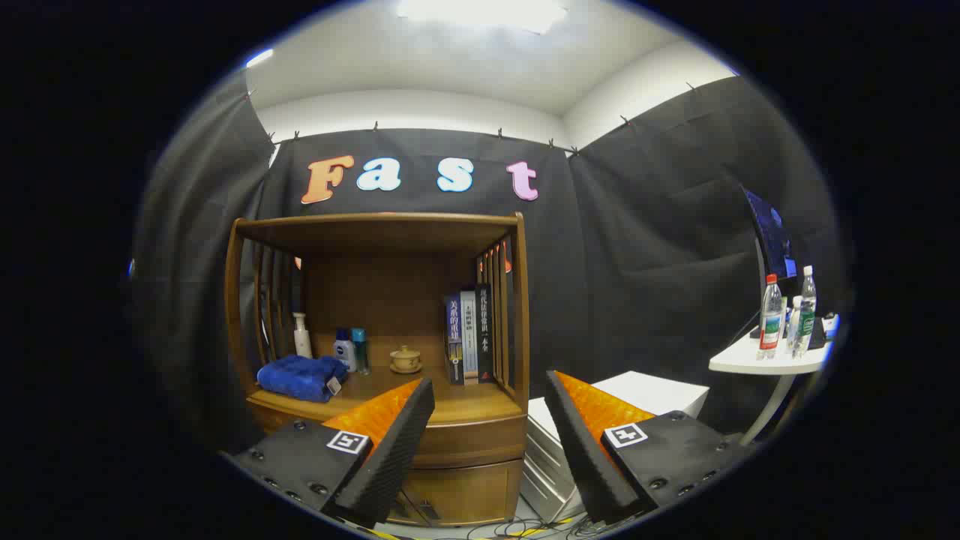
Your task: Pull open the drawer, take out the items inside it, and place them on the countertop above the cabinet.
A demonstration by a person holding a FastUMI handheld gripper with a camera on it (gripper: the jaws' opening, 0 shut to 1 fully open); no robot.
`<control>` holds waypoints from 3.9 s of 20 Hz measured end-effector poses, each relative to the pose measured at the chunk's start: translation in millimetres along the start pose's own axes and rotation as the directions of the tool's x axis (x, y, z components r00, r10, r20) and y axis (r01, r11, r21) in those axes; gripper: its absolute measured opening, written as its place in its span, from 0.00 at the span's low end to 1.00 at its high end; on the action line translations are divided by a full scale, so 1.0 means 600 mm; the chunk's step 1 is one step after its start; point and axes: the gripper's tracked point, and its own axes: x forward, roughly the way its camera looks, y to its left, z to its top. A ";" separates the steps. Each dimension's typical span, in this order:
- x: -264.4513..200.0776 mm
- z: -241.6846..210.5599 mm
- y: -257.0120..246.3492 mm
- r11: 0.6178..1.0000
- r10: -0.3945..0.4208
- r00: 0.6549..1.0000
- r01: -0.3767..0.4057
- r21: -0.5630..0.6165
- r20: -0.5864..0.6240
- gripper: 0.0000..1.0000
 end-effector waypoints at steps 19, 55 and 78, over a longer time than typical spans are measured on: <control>-0.007 0.010 0.028 1.000 0.017 1.000 -0.017 -0.009 0.009 0.98; 0.232 -0.456 0.331 0.969 0.248 0.949 -0.247 0.026 -0.195 0.82; 0.212 -0.472 0.305 0.974 0.224 0.938 -0.205 0.100 -0.264 0.37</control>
